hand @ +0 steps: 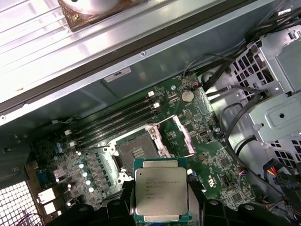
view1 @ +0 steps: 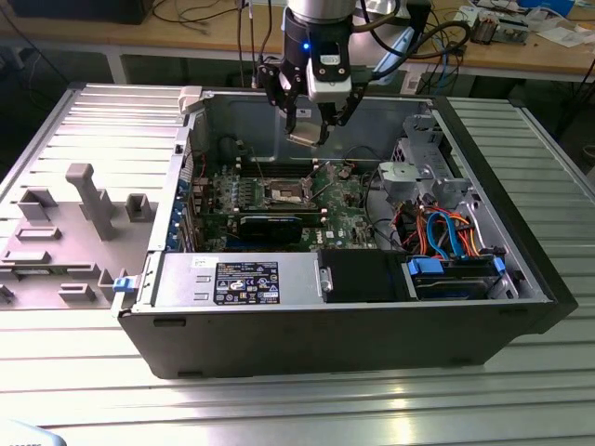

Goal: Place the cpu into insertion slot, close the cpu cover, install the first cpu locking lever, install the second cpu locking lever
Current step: 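Place the cpu into insertion slot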

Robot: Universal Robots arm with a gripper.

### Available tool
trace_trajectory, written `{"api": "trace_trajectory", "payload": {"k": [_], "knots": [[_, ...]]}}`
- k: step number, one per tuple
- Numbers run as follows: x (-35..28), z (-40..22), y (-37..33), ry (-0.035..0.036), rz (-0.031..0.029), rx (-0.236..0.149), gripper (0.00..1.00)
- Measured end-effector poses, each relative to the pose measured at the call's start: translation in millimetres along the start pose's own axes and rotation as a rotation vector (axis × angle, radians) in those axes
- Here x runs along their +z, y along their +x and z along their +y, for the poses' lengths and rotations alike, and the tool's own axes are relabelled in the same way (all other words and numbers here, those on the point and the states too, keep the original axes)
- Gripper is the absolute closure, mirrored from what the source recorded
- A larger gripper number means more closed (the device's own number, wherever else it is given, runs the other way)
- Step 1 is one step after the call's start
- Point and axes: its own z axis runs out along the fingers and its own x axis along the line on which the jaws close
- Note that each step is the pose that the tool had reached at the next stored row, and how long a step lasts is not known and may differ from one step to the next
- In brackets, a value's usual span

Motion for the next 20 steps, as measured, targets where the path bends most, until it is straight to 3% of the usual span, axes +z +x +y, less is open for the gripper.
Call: {"api": "trace_trajectory", "payload": {"k": [20], "knots": [[0.4, 0.0, 0.0, -0.0009, -0.0043, 0.047, 0.46]]}}
